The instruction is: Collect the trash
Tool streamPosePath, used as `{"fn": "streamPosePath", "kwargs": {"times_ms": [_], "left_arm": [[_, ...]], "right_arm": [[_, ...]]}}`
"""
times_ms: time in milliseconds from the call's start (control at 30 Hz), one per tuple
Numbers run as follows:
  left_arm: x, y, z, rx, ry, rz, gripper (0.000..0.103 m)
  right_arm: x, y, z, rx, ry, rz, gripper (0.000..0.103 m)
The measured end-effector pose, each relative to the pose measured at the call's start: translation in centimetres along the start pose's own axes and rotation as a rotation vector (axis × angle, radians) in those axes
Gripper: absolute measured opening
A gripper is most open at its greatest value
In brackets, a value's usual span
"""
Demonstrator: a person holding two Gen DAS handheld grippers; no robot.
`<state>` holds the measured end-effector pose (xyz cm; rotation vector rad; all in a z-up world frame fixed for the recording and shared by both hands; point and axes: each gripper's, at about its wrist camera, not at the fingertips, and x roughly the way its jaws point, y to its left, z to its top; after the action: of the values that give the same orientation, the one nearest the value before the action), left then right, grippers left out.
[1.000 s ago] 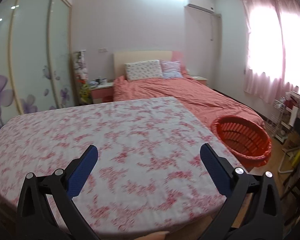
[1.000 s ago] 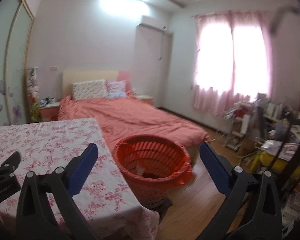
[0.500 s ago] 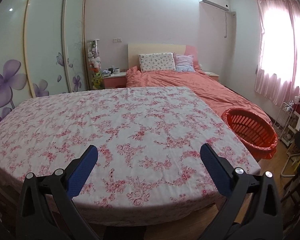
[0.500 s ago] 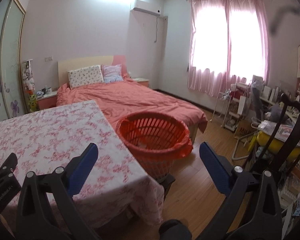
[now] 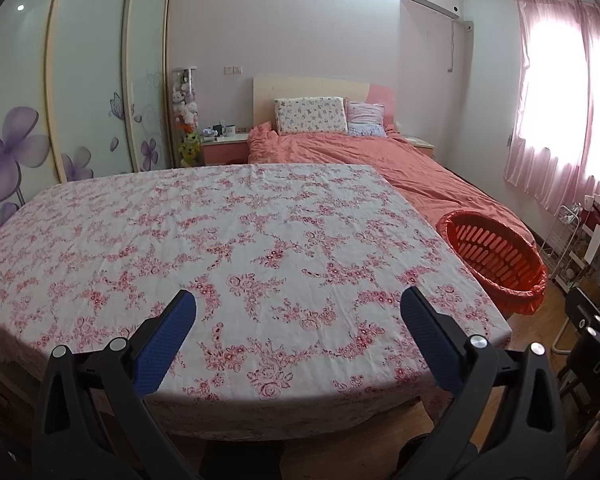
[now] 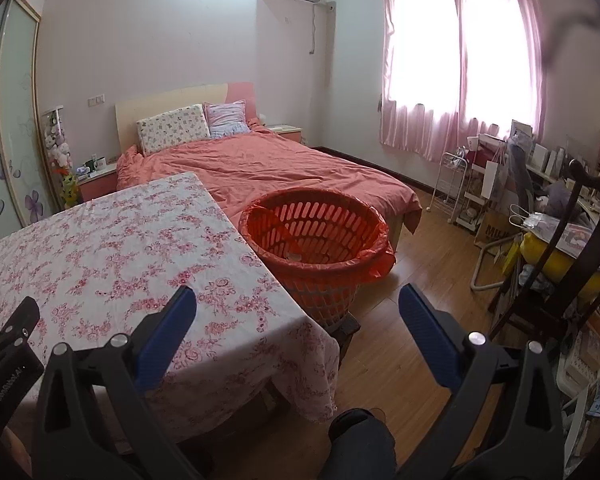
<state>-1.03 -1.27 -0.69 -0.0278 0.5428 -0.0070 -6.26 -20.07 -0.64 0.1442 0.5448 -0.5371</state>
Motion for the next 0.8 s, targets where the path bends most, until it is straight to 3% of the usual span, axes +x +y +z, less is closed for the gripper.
{"fn": "streamPosePath", "kwargs": {"times_ms": [800], "left_arm": [[-1.02, -0.48, 0.04, 0.024, -0.023, 0.027, 0.101]], "right_arm": [[-0.37, -0.42, 0.21, 0.010, 0.024, 0.021, 0.099]]}}
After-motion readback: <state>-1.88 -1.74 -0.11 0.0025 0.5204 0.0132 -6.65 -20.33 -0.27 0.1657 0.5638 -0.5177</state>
